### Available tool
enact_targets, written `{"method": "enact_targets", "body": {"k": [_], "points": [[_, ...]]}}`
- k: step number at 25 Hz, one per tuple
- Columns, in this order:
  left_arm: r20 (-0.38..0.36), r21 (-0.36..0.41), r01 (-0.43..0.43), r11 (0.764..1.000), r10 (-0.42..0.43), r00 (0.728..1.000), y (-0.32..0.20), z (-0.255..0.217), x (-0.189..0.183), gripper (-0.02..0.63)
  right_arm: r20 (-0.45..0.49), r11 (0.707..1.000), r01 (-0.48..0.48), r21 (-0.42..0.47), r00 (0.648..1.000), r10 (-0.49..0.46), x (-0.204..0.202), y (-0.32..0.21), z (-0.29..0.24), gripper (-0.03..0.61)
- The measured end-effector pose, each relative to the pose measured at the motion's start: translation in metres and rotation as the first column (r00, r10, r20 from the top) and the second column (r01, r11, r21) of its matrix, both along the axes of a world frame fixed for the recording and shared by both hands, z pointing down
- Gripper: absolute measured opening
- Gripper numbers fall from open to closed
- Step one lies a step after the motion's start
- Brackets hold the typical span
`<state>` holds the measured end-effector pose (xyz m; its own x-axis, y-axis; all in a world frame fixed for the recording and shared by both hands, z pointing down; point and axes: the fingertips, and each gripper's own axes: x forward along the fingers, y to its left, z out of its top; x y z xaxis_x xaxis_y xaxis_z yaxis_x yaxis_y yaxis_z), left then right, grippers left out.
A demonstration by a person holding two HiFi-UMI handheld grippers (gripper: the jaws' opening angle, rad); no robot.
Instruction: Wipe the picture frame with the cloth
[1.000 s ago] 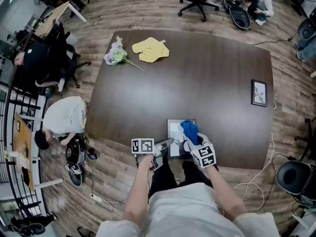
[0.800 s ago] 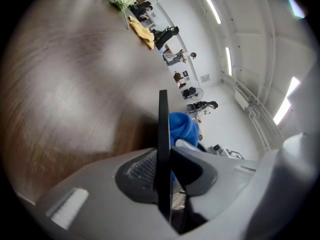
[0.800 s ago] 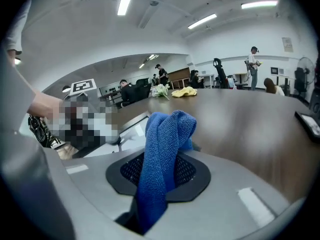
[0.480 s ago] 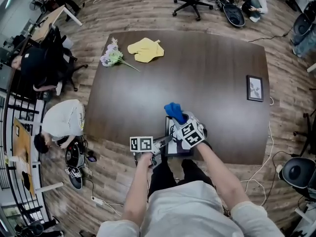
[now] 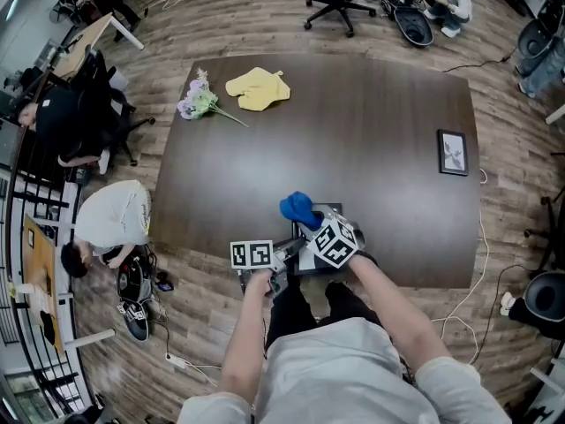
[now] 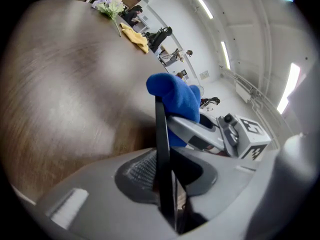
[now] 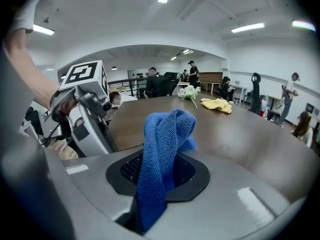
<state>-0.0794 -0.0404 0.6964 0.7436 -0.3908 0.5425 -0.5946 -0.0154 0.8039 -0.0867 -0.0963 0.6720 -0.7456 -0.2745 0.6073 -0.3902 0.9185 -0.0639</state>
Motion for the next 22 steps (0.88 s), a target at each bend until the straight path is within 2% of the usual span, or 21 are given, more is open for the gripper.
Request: {"method": "enact_targets", "body": {"k": [8,14,18,22], "points": [[-0.006,-0.003,0.012,1.0,-0.012,1.0,-0.003,0.002,0.003,0.133,-0.039,0.983,0.178,-0.04,0.983,-0.179,0.016,0.027,0.007,0.081],[-0.004,-0.004,0.027,1.0,-0.027,1.0,0.0,0.006,0.0,0.133,-0.072,0.949,0.295,-0.112,0.95,-0.304,0.044,0.065,0.021,0.081],[-0.011,0.004,0.039,0.999,-0.039,0.999,-0.002,0.002,0.0,0.132,-0.108,0.941,0.309,-0.139,0.94,-0.325,0.07,0.067,0.032,0.081],[-0.008,0.016,0.033,0.999,-0.033,0.999,-0.005,0.0,0.001,0.132,-0.166,0.957,0.262,-0.124,0.945,-0.281,0.092,0.042,0.041,0.081]]}}
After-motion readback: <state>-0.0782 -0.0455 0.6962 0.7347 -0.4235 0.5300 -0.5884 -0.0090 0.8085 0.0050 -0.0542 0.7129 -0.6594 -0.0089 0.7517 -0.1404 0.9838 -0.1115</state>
